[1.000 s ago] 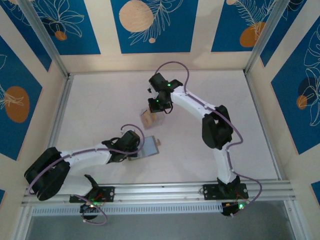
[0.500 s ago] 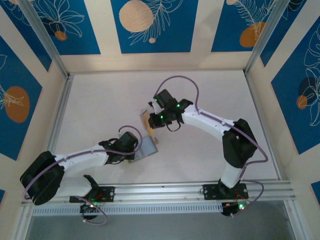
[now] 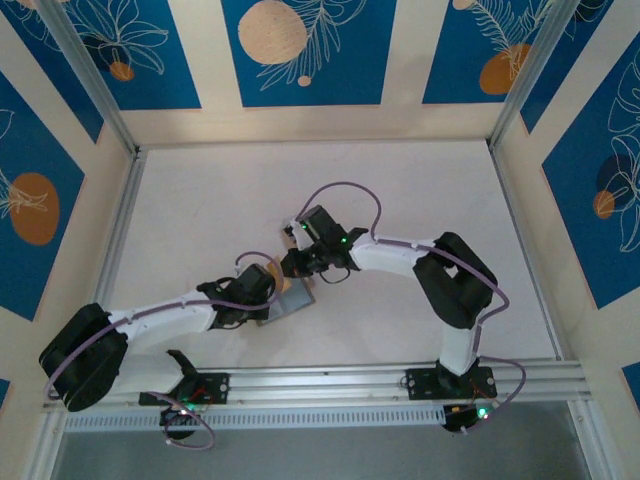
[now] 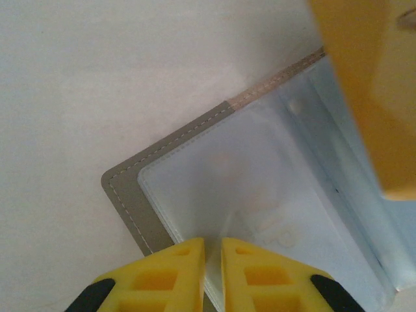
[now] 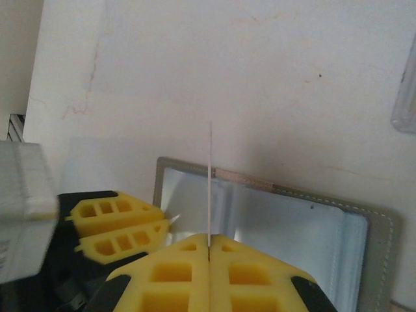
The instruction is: Put the credit cards into the card holder
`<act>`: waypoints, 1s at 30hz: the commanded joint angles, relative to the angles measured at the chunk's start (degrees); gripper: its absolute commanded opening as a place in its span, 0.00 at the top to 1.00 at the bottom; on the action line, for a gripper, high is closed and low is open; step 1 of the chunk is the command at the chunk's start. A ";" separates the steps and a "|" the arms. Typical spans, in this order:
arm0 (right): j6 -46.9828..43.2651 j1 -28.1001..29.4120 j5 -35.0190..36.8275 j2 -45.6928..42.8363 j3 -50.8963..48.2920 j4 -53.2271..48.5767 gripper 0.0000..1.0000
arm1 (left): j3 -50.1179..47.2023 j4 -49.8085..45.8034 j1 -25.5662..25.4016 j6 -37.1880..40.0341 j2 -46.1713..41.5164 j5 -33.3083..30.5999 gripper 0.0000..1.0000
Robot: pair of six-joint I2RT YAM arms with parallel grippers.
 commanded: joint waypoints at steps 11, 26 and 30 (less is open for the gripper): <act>5.51 0.77 -4.64 3.88 -4.48 12.12 1.00 | -2.05 -4.39 0.31 -0.69 1.42 -0.02 0.86; 7.49 0.97 -4.71 1.88 -5.68 11.39 1.00 | -2.05 -4.03 0.33 -0.60 1.77 0.02 0.87; 6.23 1.46 -0.91 -0.52 -4.75 6.78 1.00 | -2.23 -3.92 0.35 -0.69 1.60 -0.02 0.87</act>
